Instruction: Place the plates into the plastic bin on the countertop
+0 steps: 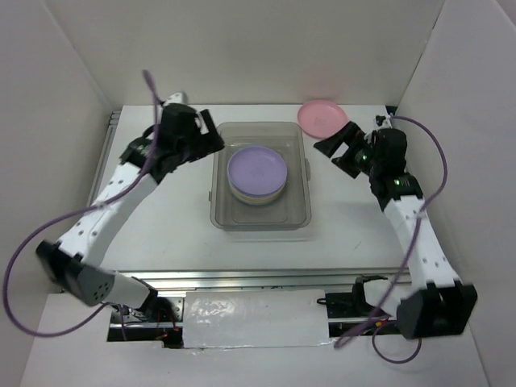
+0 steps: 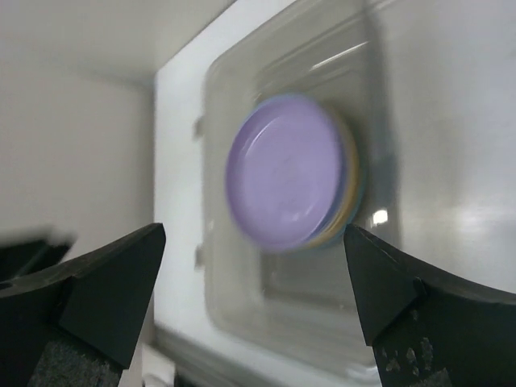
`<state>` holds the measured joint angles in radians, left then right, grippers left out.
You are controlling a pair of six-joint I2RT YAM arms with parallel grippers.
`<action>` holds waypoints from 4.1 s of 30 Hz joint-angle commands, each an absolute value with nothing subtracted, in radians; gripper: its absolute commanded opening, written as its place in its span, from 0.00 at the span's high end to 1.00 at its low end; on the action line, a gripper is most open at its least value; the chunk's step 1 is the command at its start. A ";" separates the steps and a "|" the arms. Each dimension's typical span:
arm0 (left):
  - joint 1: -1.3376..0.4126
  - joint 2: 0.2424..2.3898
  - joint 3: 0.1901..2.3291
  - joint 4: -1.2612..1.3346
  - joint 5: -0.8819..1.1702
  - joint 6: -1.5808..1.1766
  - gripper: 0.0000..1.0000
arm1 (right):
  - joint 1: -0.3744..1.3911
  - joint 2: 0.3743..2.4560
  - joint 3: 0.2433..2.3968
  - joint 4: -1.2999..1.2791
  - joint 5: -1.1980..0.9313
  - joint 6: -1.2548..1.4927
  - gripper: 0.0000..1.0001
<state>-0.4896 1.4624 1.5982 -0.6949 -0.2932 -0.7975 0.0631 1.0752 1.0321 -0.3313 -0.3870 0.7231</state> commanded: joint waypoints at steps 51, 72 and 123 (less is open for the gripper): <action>-0.126 0.977 0.971 -0.604 0.015 -0.471 0.01 | -0.137 2.521 2.237 -0.604 -0.071 0.753 1.00; -0.124 0.916 0.960 -0.611 -0.055 -0.495 0.01 | 0.029 1.802 2.013 -0.679 -0.053 0.582 1.00; -0.124 0.857 0.971 -0.643 -0.211 -0.534 0.01 | 0.495 1.413 1.583 -0.719 0.197 0.577 0.00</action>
<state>-0.1295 0.8677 0.9432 -0.6384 -0.1566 -0.5289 0.4412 1.6077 1.5391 -0.6445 0.0307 0.5964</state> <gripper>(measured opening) 0.993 0.997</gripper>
